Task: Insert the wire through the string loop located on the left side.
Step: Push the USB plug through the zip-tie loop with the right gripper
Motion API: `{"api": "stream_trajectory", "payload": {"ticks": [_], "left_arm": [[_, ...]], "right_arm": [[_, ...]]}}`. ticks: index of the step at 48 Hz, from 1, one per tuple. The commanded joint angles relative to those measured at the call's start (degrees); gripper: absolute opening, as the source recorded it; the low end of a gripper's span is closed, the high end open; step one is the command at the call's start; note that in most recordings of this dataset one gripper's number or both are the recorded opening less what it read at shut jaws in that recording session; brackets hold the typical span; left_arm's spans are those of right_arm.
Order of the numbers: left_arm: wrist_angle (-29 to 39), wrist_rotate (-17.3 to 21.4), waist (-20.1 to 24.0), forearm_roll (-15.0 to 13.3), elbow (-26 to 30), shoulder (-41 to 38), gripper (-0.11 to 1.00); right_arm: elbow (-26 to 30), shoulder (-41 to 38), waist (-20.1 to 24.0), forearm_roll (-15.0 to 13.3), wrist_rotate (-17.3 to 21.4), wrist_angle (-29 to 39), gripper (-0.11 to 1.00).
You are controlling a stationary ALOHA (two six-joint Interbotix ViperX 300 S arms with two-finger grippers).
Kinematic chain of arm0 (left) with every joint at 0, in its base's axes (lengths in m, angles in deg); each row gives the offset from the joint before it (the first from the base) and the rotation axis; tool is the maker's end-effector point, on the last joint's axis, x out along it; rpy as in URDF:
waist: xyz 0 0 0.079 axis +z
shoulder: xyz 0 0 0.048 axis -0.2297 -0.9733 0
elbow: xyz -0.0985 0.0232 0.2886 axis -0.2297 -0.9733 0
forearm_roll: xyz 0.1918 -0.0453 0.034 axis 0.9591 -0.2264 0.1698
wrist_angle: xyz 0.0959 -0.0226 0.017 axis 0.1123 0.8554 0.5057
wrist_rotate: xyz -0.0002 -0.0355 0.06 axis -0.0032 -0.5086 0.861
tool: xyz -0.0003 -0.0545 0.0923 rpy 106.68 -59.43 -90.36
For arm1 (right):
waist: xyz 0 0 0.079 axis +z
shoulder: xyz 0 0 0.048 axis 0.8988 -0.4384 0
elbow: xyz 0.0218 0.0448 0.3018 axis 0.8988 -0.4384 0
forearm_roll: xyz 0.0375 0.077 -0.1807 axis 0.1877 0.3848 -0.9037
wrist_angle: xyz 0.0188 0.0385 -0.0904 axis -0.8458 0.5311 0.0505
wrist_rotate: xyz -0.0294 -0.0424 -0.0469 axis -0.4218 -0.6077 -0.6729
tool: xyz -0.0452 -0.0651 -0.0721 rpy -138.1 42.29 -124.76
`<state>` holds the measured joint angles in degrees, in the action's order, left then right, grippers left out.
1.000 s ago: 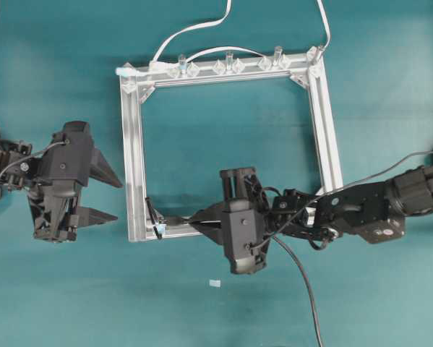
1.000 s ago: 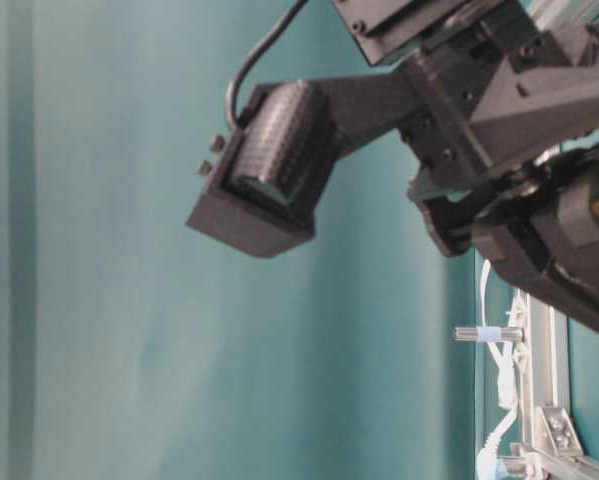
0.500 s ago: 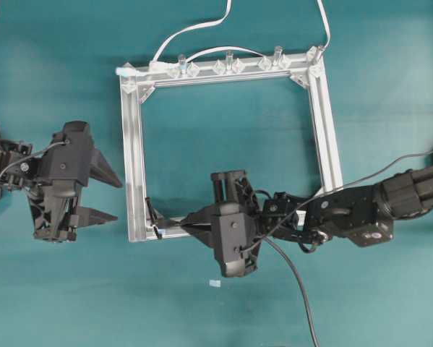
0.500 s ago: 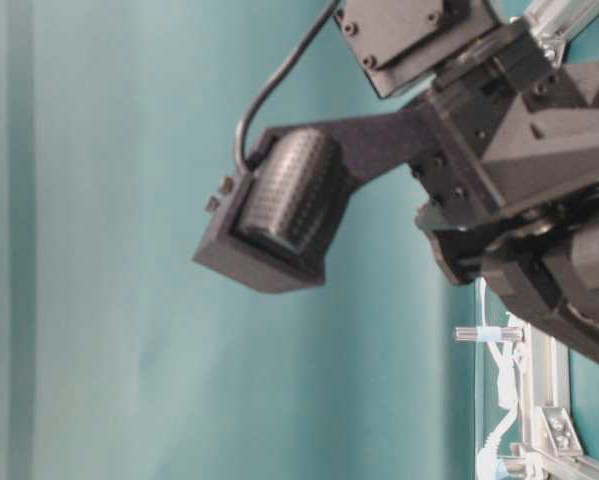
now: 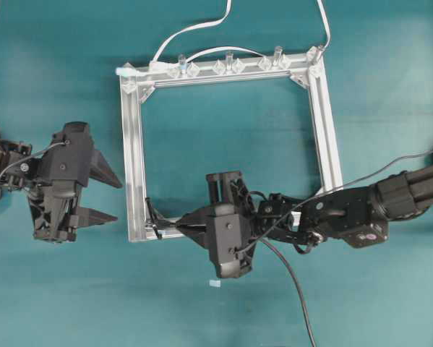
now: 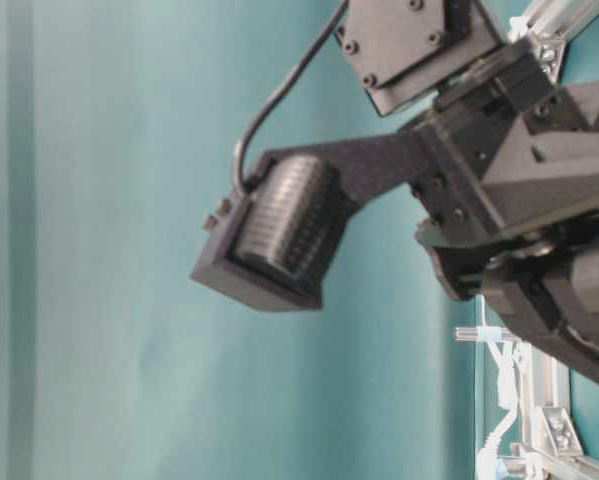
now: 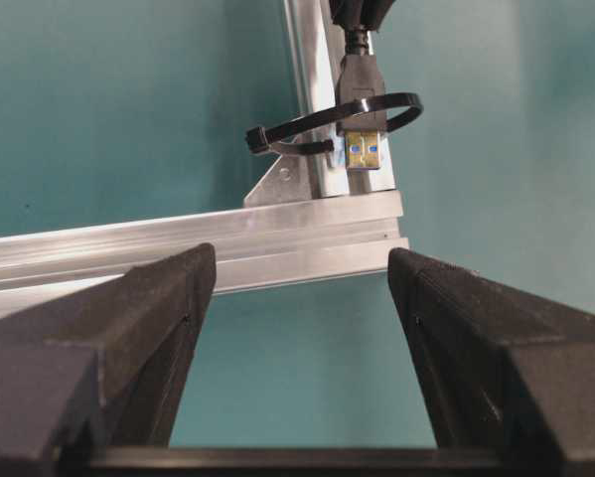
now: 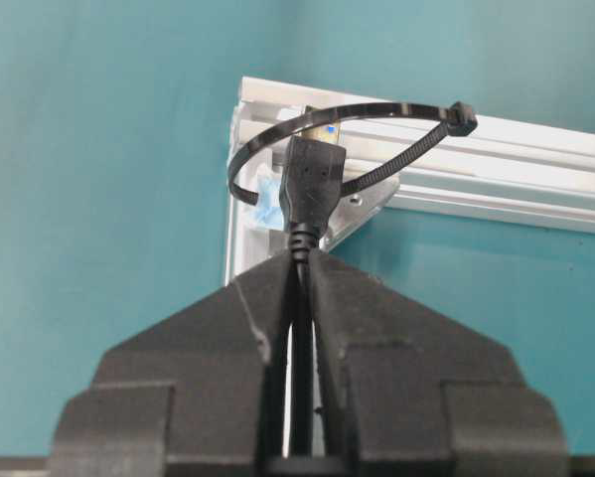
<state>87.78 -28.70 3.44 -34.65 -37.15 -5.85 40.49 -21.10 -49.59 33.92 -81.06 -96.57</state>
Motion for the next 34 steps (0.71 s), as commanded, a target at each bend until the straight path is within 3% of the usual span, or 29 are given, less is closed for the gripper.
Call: {"api": "stream_trajectory", "payload": {"ticks": [1,34], "left_arm": [[-0.4,-0.4,-0.4,0.0,1.3,0.2,0.74],[-0.4,-0.9,-1.1,0.1,1.4,0.2,0.74]], "right_arm": [[1.7,0.9,-0.3,-0.2,-0.1,-0.2,0.04],[5.2,-1.8,-0.4,-0.2,-0.1,0.4,0.04]]}}
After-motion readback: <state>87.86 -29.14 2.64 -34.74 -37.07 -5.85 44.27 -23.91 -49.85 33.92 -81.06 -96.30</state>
